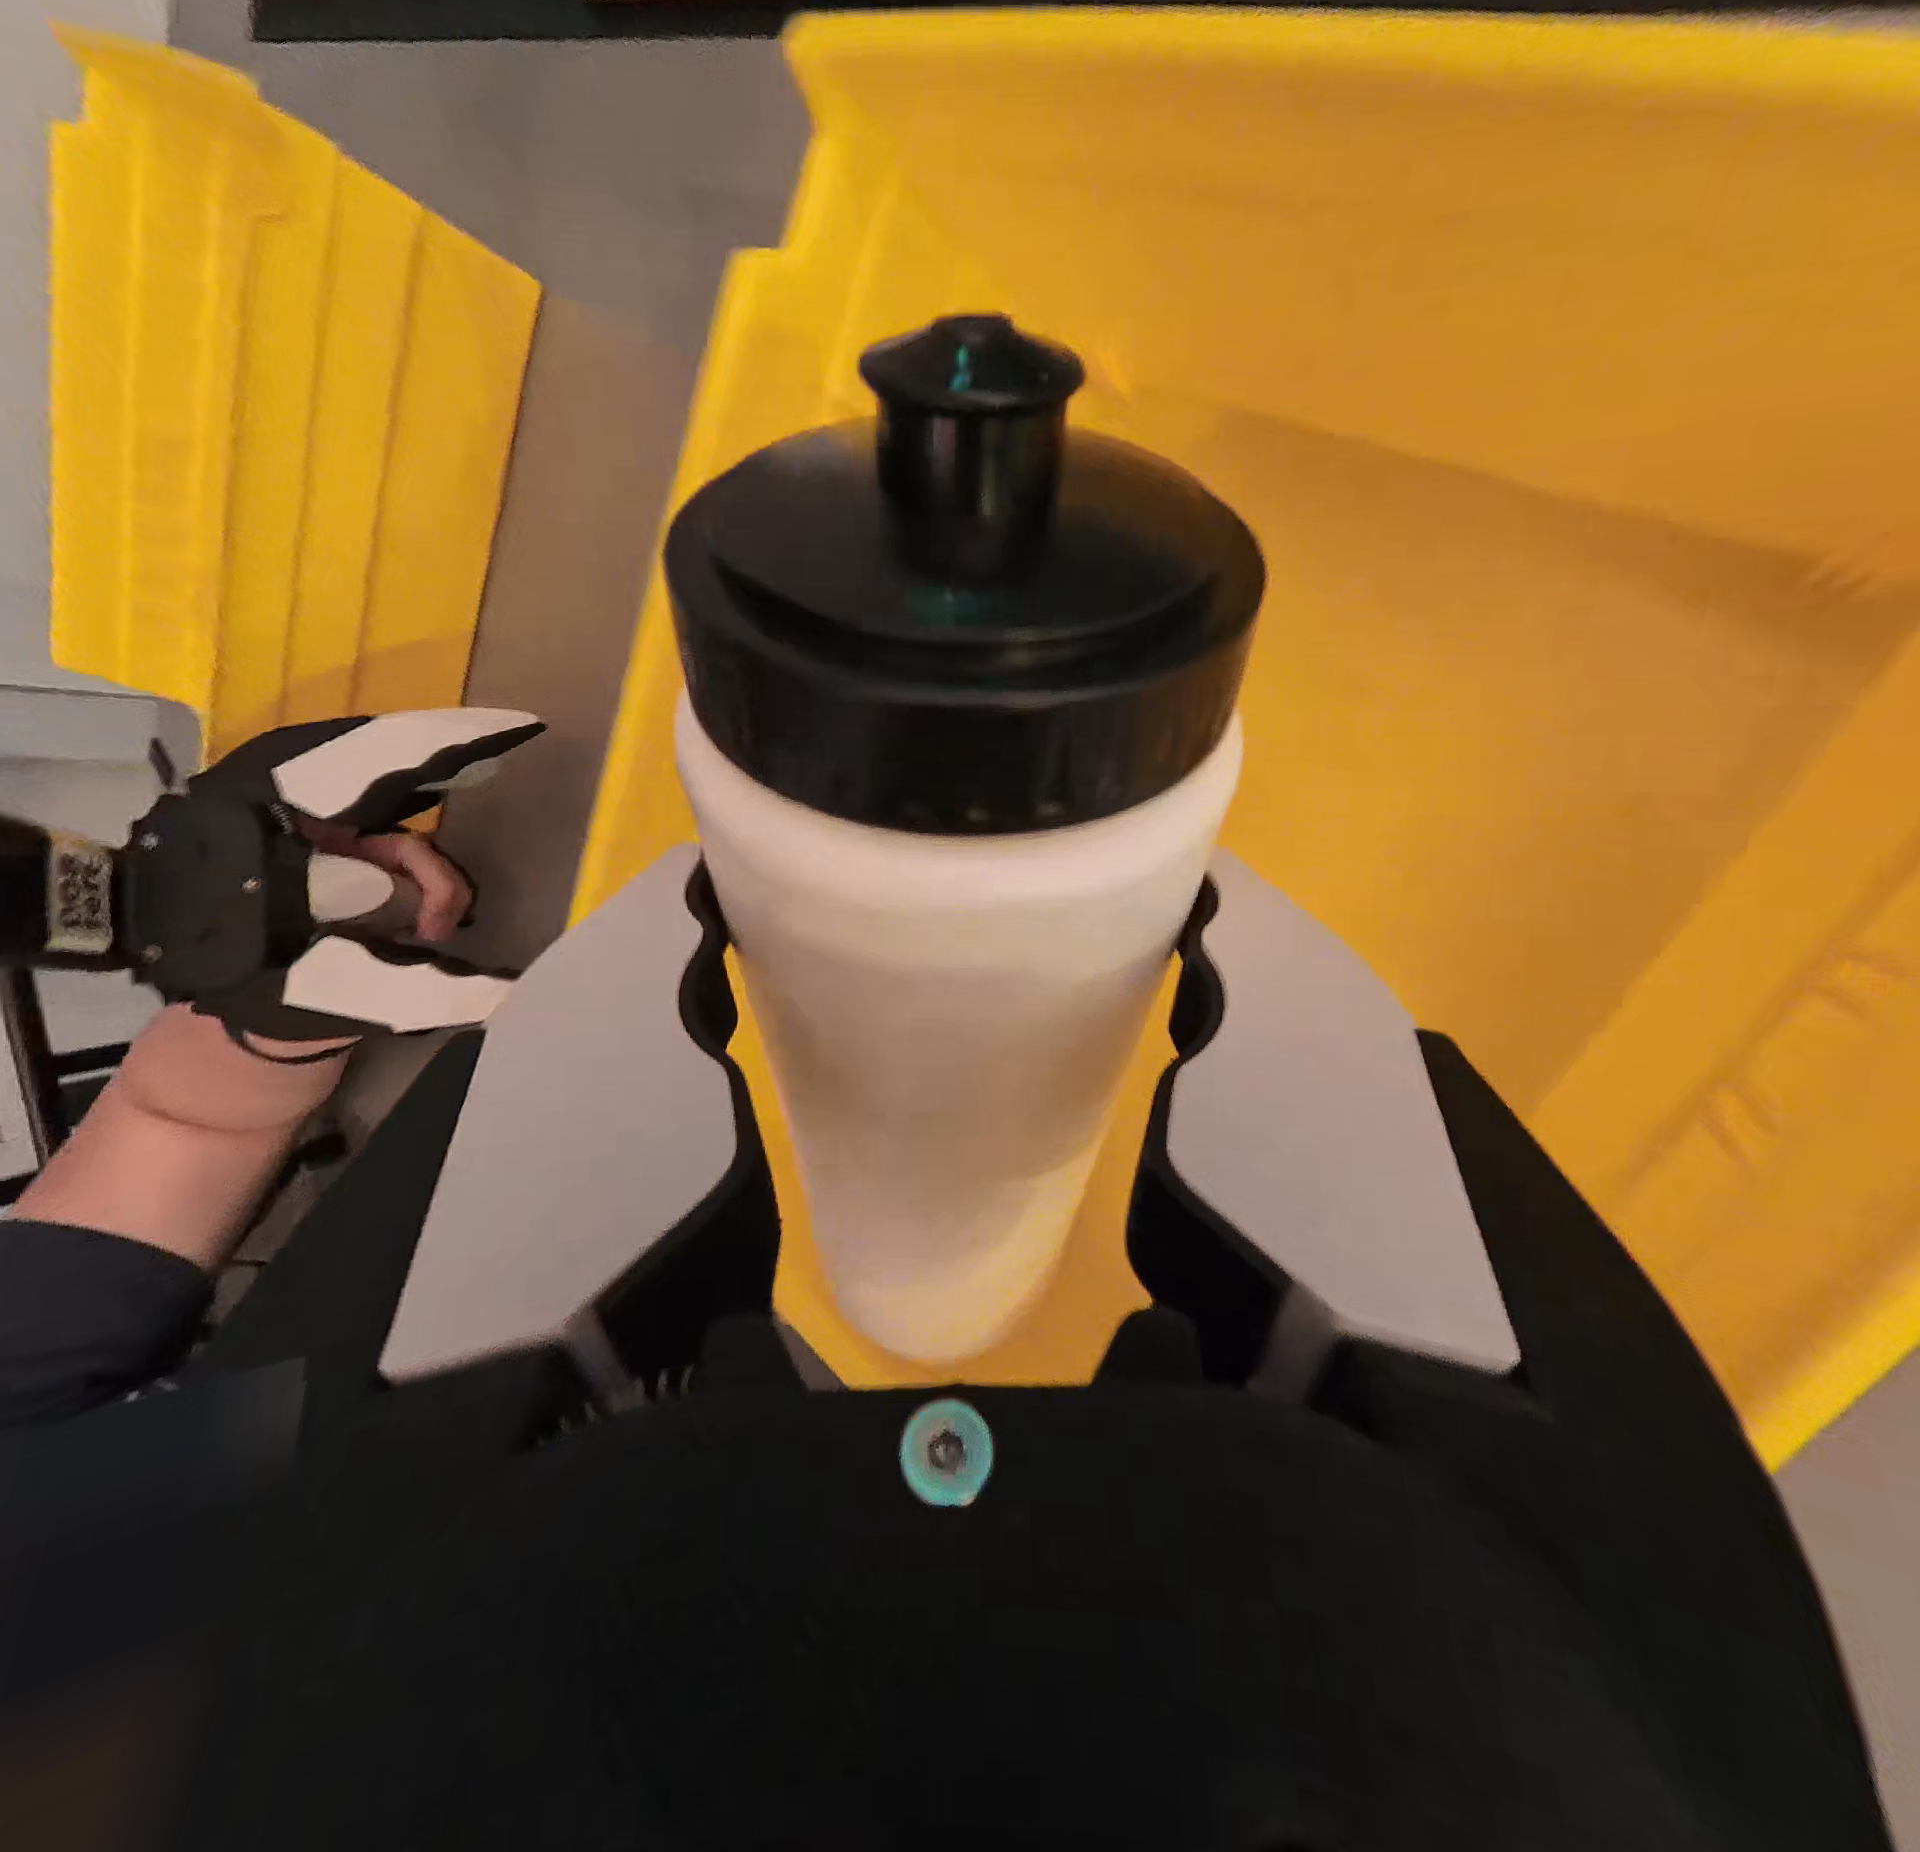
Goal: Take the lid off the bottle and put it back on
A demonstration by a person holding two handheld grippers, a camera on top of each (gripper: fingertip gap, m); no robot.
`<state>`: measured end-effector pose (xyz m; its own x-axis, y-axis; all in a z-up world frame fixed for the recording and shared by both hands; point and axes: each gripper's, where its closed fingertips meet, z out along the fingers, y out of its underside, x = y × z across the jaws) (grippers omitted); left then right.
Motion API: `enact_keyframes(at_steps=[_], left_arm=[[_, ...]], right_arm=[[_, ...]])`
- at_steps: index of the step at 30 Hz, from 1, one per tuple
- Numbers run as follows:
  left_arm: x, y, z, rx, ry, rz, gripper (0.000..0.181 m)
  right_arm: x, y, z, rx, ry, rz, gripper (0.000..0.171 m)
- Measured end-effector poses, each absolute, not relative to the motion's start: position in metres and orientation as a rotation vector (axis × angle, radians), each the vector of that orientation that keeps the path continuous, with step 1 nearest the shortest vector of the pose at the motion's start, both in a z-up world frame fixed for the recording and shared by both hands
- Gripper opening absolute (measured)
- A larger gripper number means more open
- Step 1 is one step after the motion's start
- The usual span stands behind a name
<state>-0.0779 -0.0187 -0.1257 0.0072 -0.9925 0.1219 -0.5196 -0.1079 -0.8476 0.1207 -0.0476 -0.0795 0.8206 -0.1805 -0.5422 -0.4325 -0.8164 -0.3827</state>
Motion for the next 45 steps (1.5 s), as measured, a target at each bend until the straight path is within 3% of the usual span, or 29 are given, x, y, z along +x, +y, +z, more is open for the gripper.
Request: enact_keyframes(at_steps=[7,19,27,30,33,36,41,45], left_arm=[[-0.078,-0.024,-0.132,-1.695,1.612,-0.994,0.094],[-0.078,-0.022,-0.12,-1.661,1.571,-1.034,0.092],[-0.109,0.031,0.008,-1.592,1.35,-1.029,0.085],[-0.136,0.018,0.055,-1.694,1.346,-1.479,0.084],[-0.17,0.029,0.099,-1.589,1.229,-1.797,0.063],[-0.204,0.099,0.083,-1.723,1.143,-1.417,0.058],[-0.336,0.244,0.013,-2.149,0.811,-0.192,0.049],[-0.353,0.253,-0.03,-2.37,0.805,-0.287,0.043]], right_arm=[[0.136,-0.045,-0.135,-2.675,0.604,0.538,0.084],[0.14,-0.035,-0.14,-2.7,0.55,0.369,0.083],[0.177,-0.04,-0.009,-2.269,0.35,-0.092,0.08],[0.206,-0.075,-0.017,-2.36,0.429,-0.238,0.08],[0.225,-0.1,-0.043,-2.483,0.541,-0.204,0.074],[0.225,-0.117,-0.068,-2.592,0.621,-0.086,0.067],[0.211,-0.13,-0.093,-2.75,0.634,0.002,0.054],[0.213,-0.138,-0.107,-2.837,0.682,-0.047,0.045]])
